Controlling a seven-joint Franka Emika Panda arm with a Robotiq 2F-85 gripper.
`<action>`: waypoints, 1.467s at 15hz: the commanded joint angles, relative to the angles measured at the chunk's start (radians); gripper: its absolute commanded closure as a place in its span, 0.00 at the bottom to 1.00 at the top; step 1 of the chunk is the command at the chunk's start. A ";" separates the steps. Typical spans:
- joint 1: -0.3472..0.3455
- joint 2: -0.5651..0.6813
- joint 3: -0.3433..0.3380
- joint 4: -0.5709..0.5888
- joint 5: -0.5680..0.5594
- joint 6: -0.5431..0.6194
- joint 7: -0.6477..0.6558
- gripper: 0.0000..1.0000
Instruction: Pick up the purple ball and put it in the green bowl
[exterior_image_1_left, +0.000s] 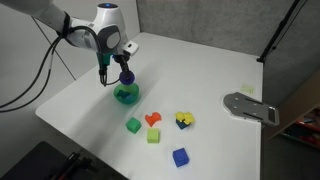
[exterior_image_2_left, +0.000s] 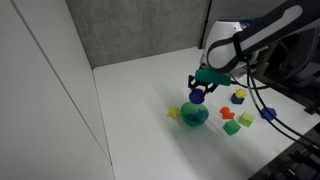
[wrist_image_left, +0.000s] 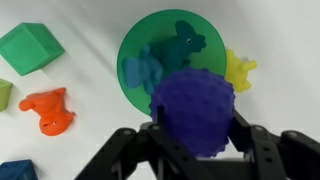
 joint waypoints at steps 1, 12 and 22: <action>0.000 -0.018 0.009 -0.036 -0.017 -0.016 -0.018 0.65; -0.025 -0.086 0.019 -0.057 -0.042 -0.133 -0.128 0.00; -0.095 -0.339 0.004 -0.105 -0.147 -0.414 -0.371 0.00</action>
